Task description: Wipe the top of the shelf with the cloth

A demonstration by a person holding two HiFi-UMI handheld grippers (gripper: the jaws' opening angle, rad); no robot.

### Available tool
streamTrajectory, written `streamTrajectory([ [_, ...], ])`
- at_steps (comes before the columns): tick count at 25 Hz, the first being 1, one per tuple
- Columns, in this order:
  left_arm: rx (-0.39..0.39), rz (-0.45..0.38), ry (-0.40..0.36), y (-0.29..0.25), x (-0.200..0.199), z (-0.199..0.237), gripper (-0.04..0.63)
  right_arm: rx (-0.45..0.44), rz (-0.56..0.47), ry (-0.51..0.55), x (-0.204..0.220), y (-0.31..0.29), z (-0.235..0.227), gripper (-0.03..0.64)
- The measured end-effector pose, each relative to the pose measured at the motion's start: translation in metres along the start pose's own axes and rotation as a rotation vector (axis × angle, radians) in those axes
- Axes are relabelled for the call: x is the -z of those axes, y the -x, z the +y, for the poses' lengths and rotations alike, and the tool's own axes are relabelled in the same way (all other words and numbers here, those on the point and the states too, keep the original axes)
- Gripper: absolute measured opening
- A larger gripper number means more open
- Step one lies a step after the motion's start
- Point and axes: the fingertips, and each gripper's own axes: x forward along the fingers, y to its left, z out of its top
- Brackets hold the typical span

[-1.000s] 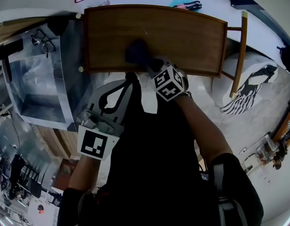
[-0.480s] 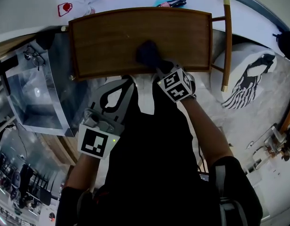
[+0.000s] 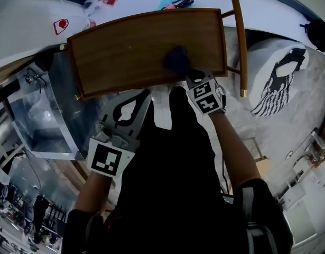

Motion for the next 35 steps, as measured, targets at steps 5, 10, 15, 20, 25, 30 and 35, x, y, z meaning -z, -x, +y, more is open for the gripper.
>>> streamTrajectory([
  [5,0.035,0.005,-0.021,-0.012,-0.007,-0.008,0.020,0.061,0.009,-0.069,0.017,0.011,-0.024,0.060],
  [10,0.068,0.007,-0.040,-0.021,-0.013,-0.015,0.020,0.133,0.027,-0.117,0.034,0.026,-0.049,0.060],
  [15,0.097,0.006,-0.056,-0.032,-0.021,-0.022,0.020,0.179,0.054,-0.125,0.047,0.036,-0.063,0.060],
  [20,0.123,0.004,-0.072,-0.039,-0.027,-0.027,0.020,0.203,0.069,-0.129,0.054,0.043,-0.066,0.059],
  [25,0.131,0.002,-0.093,-0.041,-0.034,-0.026,0.020,0.204,0.036,-0.144,0.048,0.052,-0.067,0.058],
  [30,0.097,-0.007,-0.114,-0.033,-0.047,-0.012,0.020,0.200,-0.027,-0.126,0.018,0.066,-0.069,0.060],
  [35,0.028,-0.040,-0.130,-0.015,-0.069,0.015,0.020,0.198,-0.108,-0.083,-0.031,0.084,-0.071,0.060],
])
